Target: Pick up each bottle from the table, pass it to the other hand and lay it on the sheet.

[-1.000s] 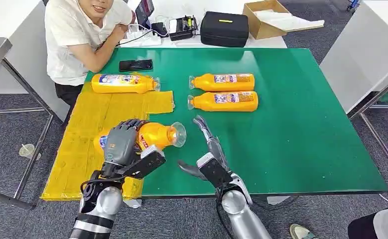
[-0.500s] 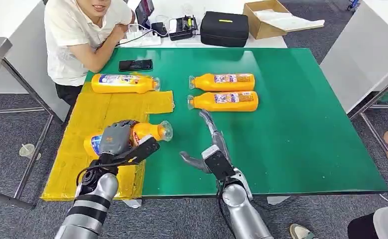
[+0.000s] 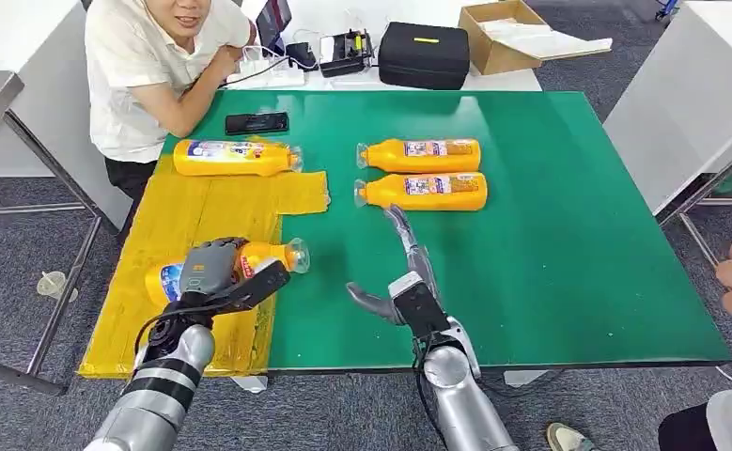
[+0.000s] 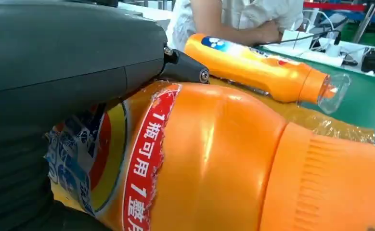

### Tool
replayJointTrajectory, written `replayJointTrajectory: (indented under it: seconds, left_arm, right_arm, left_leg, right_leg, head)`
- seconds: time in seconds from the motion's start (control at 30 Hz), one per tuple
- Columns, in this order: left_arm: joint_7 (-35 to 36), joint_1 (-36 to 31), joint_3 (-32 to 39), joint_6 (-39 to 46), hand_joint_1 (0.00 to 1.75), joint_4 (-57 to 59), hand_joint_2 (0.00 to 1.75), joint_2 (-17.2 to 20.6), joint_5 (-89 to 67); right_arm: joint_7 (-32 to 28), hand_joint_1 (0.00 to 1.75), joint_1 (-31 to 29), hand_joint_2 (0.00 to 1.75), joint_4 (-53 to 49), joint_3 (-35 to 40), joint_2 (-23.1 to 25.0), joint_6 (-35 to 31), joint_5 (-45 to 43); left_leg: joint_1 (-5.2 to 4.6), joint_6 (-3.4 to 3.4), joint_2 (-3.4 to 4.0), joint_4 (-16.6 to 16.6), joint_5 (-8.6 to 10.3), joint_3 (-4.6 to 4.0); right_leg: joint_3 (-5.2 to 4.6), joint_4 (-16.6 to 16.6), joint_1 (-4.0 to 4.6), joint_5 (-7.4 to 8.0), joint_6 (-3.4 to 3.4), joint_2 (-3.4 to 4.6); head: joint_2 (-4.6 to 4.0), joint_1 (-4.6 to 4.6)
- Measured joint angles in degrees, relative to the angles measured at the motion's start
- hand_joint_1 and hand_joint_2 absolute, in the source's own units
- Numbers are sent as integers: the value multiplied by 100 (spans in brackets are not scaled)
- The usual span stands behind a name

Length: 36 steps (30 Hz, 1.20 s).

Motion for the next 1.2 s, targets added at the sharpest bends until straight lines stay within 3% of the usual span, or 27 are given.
replayJointTrajectory:
  seconds: [0.1, 0.67, 0.7, 0.73, 0.77, 0.83, 0.87, 1.0, 1.07, 1.2]
  left_arm:
    - [-30, -65, 0, -46, 140, 125, 175, 11, -48]
    - [-395, -444, -11, -195, 136, 982, 175, 166, -116]
    - [-396, -448, -11, -195, 129, 995, 175, 168, -116]
    - [-396, -453, -11, -195, 103, 1006, 175, 170, -125]
    - [-396, -460, -15, -206, 58, 1017, 175, 173, -140]
    - [-387, -491, -39, -252, 58, 1076, 175, 181, -190]
    - [-363, -510, -63, -260, 37, 1122, 175, 190, -236]
    - [-284, -628, -142, -302, 33, 1347, 175, 225, -365]
    - [-86, -684, -245, -315, 3, 1497, 175, 251, -516]
    - [144, -780, -271, -402, 0, 1705, 175, 258, -601]
  right_arm:
    - [-2, 0, -1, 175, 2, -15, 0, 4, -15]
    - [-111, 0, -202, 175, 352, -50, -2, 103, -107]
    - [-111, 0, -203, 175, 361, -50, -2, 103, -107]
    - [-111, 0, -203, 175, 369, -50, -2, 103, -107]
    - [-111, 0, -204, 175, 376, -50, -2, 103, -109]
    - [-114, 0, -227, 175, 400, -50, -2, 105, -116]
    - [-120, 0, -246, 175, 424, -50, -2, 107, -120]
    - [-164, 0, -328, 175, 525, -48, -2, 107, -146]
    - [-171, 0, -354, 175, 577, -48, -2, 107, -146]
    - [-181, 0, -369, 175, 658, -55, -11, 103, -162]
  left_leg:
    - [0, 0, 0, 0, 0, 1]
    - [0, -4, -7, -4, 3, 47]
    - [0, -4, -7, -3, 4, 50]
    - [0, -5, -7, -3, 4, 51]
    - [0, -5, -7, -4, 4, 53]
    - [0, -5, -7, -4, 4, 56]
    - [0, -5, -7, -4, 4, 59]
    - [0, -5, -7, -4, 4, 63]
    - [0, -5, -7, -4, 4, 64]
    - [0, -5, -9, -4, 4, 65]
  right_leg:
    - [1, 0, 0, 0, 0, 0]
    - [48, 0, 1, -1, -1, -1]
    - [50, 0, 1, -1, -1, -1]
    - [52, 0, 1, -1, -1, -1]
    - [54, 0, 1, -1, -1, -1]
    - [58, 0, 1, -1, -1, -1]
    - [60, 0, 1, -1, -1, -1]
    - [64, 0, 1, -1, -1, -1]
    - [64, 0, 1, 0, -1, 1]
    - [67, 1, 1, -1, -1, -2]
  head:
    - [0, 0]
    - [0, 0]
    - [0, 0]
    - [0, 0]
    - [0, 0]
    - [0, 0]
    - [0, 0]
    - [0, 0]
    - [0, 0]
    - [0, 0]
